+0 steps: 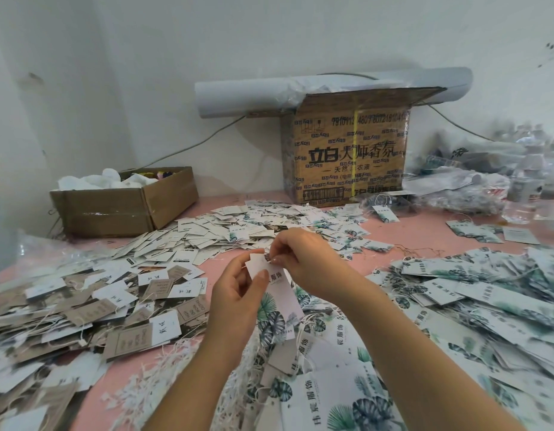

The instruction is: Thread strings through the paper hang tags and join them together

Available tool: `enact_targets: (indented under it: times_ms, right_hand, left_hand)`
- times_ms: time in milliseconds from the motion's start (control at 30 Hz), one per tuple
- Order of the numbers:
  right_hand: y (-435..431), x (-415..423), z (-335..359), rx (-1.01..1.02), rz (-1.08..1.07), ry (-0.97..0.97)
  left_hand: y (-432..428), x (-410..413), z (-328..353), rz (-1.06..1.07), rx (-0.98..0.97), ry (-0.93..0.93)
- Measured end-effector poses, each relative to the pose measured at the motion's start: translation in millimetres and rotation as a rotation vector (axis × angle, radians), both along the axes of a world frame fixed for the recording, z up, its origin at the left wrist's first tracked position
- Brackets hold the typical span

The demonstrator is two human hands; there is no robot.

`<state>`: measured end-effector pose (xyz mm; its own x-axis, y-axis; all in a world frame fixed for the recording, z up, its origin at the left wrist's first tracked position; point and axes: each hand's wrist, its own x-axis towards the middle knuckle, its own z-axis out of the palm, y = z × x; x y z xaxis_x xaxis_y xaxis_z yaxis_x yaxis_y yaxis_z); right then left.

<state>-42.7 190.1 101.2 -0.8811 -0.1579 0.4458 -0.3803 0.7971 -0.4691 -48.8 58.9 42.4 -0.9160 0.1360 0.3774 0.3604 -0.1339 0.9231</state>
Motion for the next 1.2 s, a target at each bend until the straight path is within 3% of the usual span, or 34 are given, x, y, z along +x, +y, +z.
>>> enact_targets:
  times_ms: [867, 1200]
  right_hand:
    - [-6.5, 0.9, -4.5, 0.040, -0.003, 0.083]
    - [-10.3, 0.7, -6.9, -0.180, 0.093, 0.037]
  left_hand:
    - [-1.1, 3.1, 4.2, 0.077, 0.026, 0.044]
    - [-6.6, -1.2, 7.8, -0.084, 0.359, -0.271]
